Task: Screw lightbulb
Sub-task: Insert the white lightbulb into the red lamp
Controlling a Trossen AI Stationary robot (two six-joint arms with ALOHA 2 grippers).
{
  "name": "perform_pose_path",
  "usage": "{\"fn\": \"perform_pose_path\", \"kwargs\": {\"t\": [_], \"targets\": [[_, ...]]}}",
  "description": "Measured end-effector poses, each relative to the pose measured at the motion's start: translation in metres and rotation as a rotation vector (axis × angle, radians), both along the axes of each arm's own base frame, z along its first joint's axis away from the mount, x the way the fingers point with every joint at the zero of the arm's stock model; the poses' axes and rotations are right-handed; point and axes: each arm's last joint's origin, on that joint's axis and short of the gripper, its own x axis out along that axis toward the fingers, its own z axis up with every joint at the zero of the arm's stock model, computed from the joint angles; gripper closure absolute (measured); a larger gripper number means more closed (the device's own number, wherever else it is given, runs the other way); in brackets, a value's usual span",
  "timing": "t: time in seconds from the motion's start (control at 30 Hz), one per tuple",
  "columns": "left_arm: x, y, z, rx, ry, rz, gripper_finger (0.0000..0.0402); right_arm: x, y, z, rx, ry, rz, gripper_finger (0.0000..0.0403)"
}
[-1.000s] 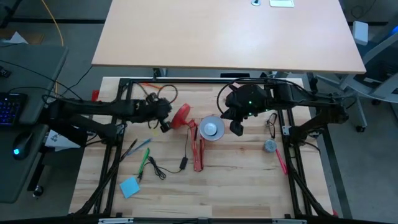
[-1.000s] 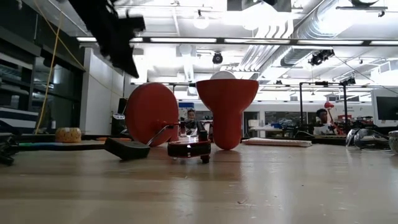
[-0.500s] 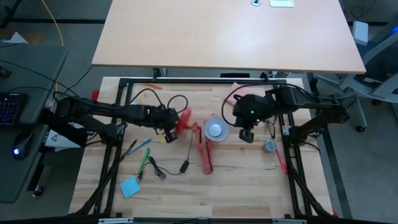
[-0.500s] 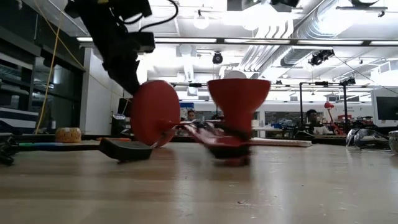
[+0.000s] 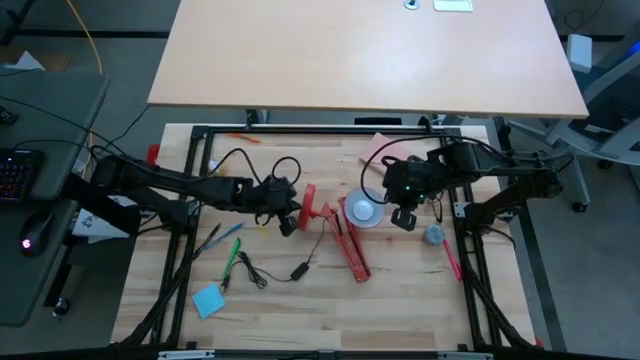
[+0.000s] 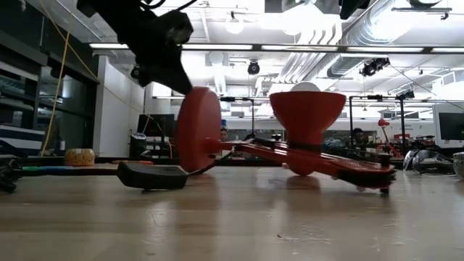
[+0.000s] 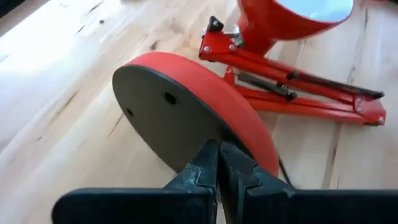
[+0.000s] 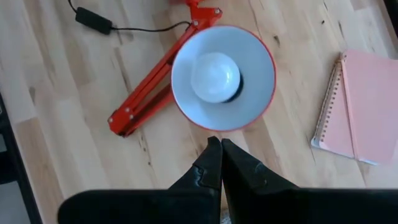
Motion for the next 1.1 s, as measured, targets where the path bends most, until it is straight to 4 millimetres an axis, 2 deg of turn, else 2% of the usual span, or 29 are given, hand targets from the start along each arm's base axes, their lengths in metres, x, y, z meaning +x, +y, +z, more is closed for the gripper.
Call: {"fn": "perform_pose_path", "kwargs": {"t": [0.23, 0.37, 0.47, 0.57, 0.7, 0.87, 0.97, 1.1], "targets": [[0.016, -0.006, -0.016, -0.051, 0.003, -0.026, 0.0401, 0.000, -0.001, 0.000, 0.002, 0.005, -0.004, 0.0403], [0.027, -0.008, -0.017, -0.050, 0.007, -0.037, 0.0401, 0.000, 0.000, -0.001, 0.018, 0.006, 0.001, 0.0402], [0.033, -0.008, -0.013, -0.028, 0.003, -0.059, 0.0401, 0.003, 0.000, 0.000, 0.008, -0.013, 0.042, 0.0385], [0.036, -0.008, -0.012, -0.008, 0.002, -0.072, 0.0401, 0.004, 0.001, -0.001, 0.004, -0.006, 0.086, 0.0340], [0.037, -0.006, -0.010, -0.006, -0.007, -0.063, 0.0401, 0.006, 0.002, -0.007, -0.035, 0.057, 0.174, 0.0248], [0.037, -0.005, -0.010, 0.000, -0.005, -0.057, 0.0401, 0.025, 0.010, -0.031, -0.089, 0.218, 0.359, 0.0143], [0.037, -0.005, -0.010, 0.000, -0.003, -0.057, 0.0401, 0.041, 0.014, -0.048, -0.133, 0.295, 0.461, 0.0110], [0.036, -0.005, -0.010, -0.004, -0.001, -0.054, 0.0401, 0.058, 0.016, -0.069, -0.200, 0.387, 0.570, 0.0101]]}}
